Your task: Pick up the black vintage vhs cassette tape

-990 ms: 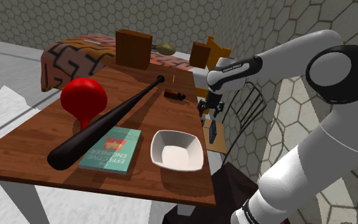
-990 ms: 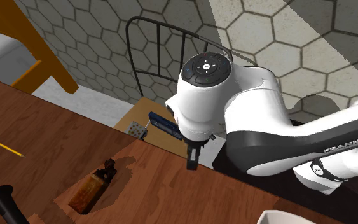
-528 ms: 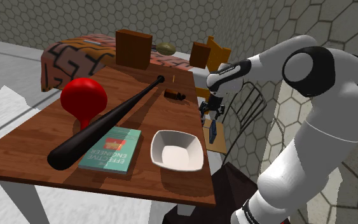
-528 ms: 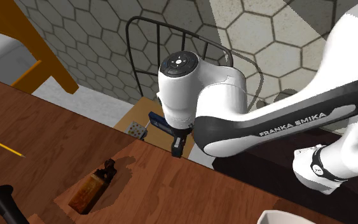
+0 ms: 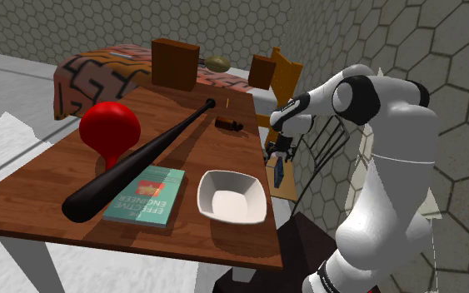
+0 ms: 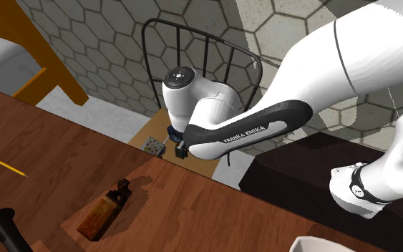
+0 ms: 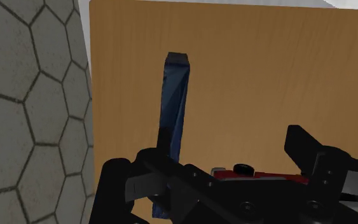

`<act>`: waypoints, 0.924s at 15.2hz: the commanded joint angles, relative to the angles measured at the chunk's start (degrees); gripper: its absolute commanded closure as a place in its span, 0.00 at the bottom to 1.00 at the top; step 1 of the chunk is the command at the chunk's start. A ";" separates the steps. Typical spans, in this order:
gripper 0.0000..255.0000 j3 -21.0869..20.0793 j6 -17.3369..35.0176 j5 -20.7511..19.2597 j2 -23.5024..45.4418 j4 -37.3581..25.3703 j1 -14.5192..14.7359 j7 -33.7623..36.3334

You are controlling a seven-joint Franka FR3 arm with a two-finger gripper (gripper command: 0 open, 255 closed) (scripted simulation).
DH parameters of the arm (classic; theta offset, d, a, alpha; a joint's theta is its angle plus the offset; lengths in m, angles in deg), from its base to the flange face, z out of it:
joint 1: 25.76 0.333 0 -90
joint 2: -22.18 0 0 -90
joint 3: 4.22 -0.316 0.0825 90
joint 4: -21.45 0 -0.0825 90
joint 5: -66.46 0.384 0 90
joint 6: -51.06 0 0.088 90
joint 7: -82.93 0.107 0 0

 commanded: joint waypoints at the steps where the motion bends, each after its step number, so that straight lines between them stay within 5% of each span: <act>1: 0.00 0.46 0.96 0.97 3.81 -2.98 -1.61 -0.38; 5: 0.00 0.82 1.45 3.01 10.93 -9.30 -4.53 -0.15; 14: 0.00 -0.23 5.19 4.17 15.36 -9.96 -5.33 -0.74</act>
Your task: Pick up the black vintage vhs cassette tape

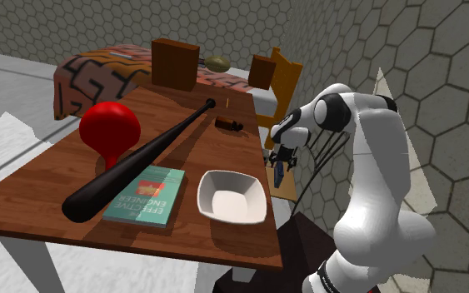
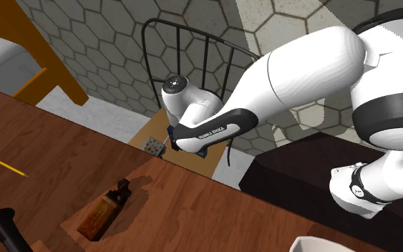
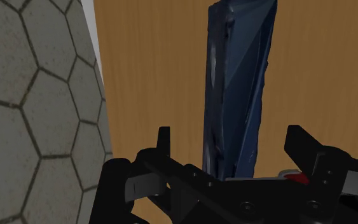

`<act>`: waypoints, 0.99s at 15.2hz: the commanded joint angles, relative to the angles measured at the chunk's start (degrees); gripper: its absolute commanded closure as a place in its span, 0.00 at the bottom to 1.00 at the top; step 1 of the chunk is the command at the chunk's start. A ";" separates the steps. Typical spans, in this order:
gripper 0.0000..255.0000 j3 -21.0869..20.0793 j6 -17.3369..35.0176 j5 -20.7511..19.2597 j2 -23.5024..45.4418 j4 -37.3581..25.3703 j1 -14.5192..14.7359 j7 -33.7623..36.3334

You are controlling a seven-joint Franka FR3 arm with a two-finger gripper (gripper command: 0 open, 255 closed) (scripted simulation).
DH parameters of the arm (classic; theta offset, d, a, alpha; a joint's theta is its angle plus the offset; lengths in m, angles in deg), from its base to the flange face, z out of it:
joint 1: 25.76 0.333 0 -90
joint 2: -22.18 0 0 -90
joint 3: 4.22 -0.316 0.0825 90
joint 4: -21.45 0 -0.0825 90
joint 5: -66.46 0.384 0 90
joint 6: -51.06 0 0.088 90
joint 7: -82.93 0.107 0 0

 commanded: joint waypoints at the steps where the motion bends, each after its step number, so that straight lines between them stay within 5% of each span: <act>1: 0.00 -0.06 0.18 0.06 0.22 -0.07 -0.03 -0.01; 2: 1.00 -0.06 0.17 0.06 0.24 -0.10 -0.02 0.00; 15: 1.00 0.51 -1.75 -0.55 -2.17 0.37 0.40 0.29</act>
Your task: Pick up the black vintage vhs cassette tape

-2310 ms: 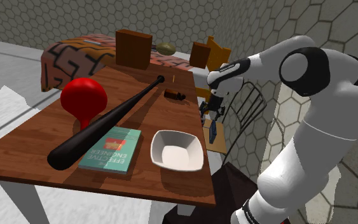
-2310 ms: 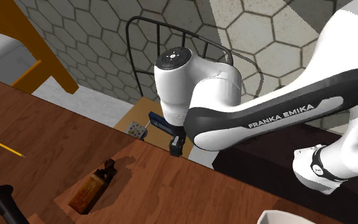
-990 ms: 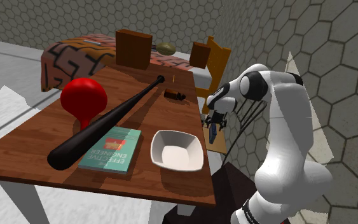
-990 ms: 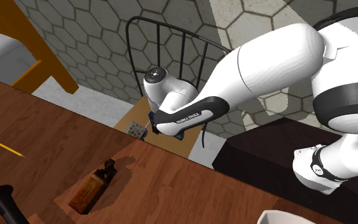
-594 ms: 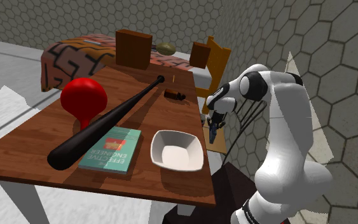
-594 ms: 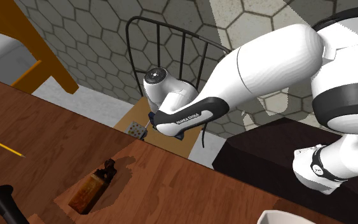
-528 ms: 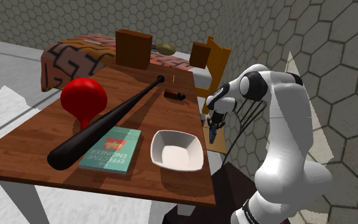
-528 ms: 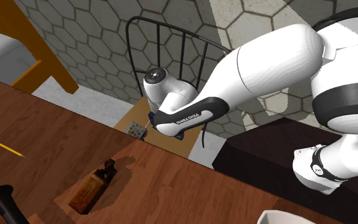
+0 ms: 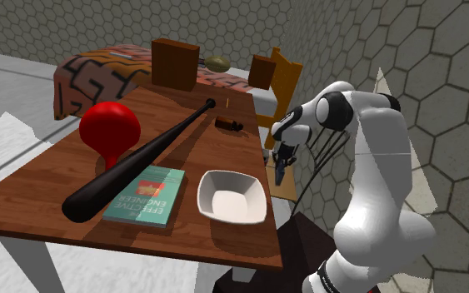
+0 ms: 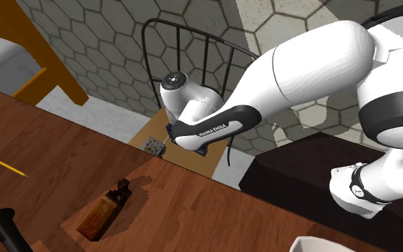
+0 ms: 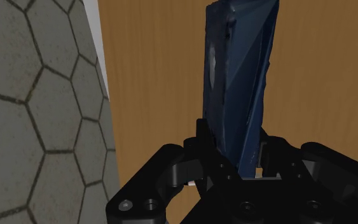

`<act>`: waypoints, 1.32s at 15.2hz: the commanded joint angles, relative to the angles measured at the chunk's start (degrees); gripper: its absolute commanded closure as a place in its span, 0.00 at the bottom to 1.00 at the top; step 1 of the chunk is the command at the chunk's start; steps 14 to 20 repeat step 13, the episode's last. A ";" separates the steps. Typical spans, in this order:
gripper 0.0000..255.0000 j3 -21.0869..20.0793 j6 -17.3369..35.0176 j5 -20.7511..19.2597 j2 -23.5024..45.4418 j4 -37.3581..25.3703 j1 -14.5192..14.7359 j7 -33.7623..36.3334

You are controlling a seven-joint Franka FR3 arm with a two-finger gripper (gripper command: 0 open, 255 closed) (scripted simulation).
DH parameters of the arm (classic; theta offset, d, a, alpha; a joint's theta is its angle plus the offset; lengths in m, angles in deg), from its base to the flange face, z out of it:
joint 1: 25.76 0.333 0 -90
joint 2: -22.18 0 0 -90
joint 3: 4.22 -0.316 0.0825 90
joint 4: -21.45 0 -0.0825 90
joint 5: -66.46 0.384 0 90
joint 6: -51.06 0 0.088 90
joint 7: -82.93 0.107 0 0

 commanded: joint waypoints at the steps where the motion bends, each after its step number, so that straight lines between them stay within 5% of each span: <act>1: 1.00 0.29 -0.82 -0.30 -1.28 0.43 0.22 0.13; 20: 1.00 1.56 -6.19 -1.94 -6.81 0.50 1.16 0.97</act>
